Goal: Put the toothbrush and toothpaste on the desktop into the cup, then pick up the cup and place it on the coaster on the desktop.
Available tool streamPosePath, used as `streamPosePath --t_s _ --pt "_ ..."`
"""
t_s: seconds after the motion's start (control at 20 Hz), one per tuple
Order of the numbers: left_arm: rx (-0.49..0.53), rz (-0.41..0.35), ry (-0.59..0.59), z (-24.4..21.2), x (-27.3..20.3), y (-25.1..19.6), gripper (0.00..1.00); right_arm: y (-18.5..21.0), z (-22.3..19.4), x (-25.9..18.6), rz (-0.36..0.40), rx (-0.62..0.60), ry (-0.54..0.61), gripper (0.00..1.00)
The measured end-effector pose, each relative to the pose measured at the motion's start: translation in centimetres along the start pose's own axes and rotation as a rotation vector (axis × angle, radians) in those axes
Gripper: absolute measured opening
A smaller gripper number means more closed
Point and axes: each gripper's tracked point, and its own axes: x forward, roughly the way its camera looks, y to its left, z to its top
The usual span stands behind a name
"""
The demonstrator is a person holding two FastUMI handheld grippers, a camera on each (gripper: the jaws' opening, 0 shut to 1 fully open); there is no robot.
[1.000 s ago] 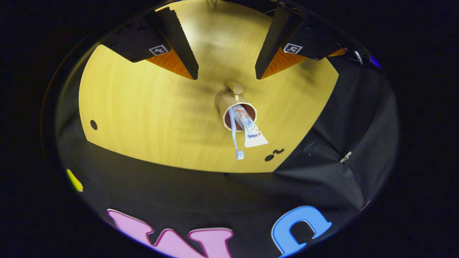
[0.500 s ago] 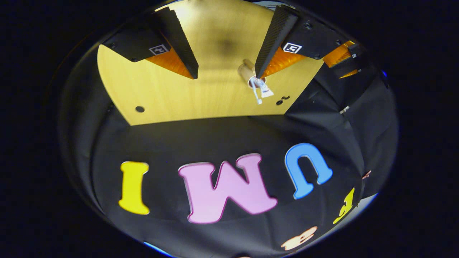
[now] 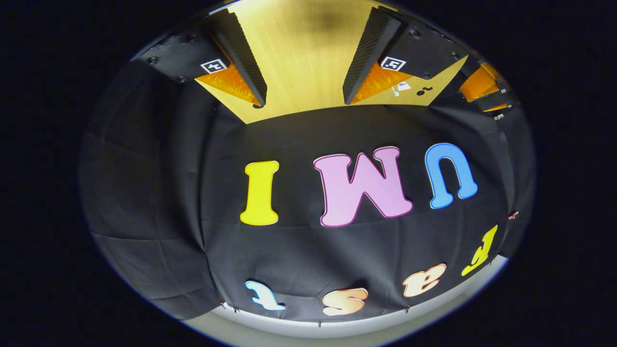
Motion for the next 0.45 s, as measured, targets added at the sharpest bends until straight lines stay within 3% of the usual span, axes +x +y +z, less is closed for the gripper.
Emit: streamPosePath --t_s 0.45 --pt "-0.022 0.043 -0.017 0.8 0.2 1.2 0.96 -3.3 1.5 -2.5 -0.072 0.017 -0.027 0.98"
